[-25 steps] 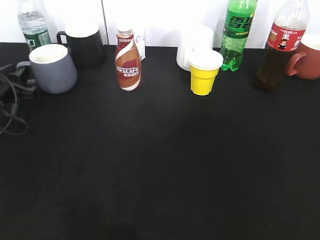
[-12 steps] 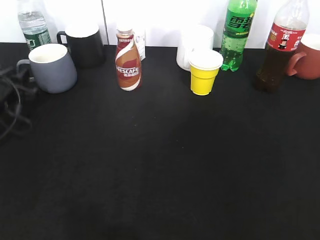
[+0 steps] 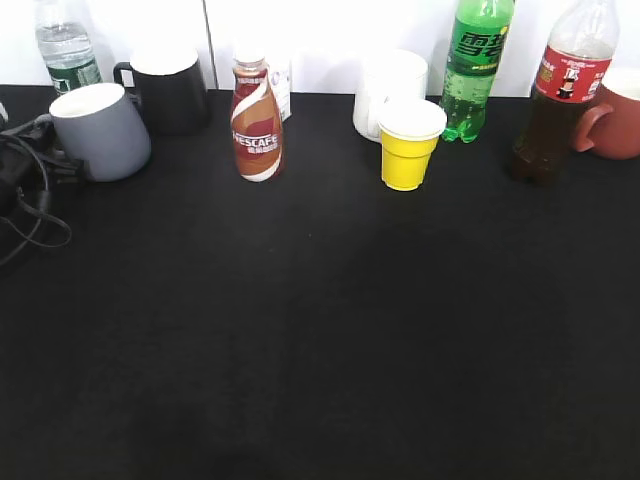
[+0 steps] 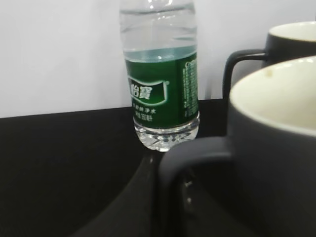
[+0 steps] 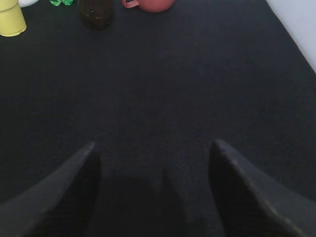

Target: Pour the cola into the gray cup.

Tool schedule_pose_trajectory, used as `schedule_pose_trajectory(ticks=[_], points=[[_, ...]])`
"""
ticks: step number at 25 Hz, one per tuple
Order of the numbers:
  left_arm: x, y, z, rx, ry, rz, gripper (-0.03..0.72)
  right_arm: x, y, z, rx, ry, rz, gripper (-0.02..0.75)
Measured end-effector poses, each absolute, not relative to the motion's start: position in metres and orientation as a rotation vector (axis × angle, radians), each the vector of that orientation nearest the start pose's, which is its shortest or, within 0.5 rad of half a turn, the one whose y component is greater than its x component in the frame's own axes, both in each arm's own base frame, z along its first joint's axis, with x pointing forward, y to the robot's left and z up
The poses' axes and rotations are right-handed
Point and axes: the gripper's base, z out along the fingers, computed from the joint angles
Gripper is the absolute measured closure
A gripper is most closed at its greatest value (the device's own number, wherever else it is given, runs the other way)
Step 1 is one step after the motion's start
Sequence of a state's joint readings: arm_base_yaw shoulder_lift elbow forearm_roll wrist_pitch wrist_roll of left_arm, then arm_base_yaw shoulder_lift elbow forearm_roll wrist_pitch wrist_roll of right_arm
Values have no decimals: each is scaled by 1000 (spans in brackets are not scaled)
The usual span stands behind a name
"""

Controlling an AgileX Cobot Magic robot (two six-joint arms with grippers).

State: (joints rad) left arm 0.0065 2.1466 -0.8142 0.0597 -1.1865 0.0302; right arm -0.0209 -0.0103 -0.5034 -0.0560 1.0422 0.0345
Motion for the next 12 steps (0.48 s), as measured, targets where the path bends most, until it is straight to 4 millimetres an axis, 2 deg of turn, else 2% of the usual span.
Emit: schedule_pose_trajectory(ticks=[4,6,8,10,12], points=[[378,-3,105,87,1630,0,638,-6,-4,280,58,2010,-58,216],[375,-6,120,136,1654,-13,638,-6,-4,280,56,2009,-59,216],[362,-10,152,168,1610,-31,638,-6,-4,293,41,1901,-66,216],[336,-14,182,163,1566,-103,638,-1,-4,309,29,1740,-73,216],[302,-23,210,249,1534,-175,638,20,-4,321,17,1693,-78,216]])
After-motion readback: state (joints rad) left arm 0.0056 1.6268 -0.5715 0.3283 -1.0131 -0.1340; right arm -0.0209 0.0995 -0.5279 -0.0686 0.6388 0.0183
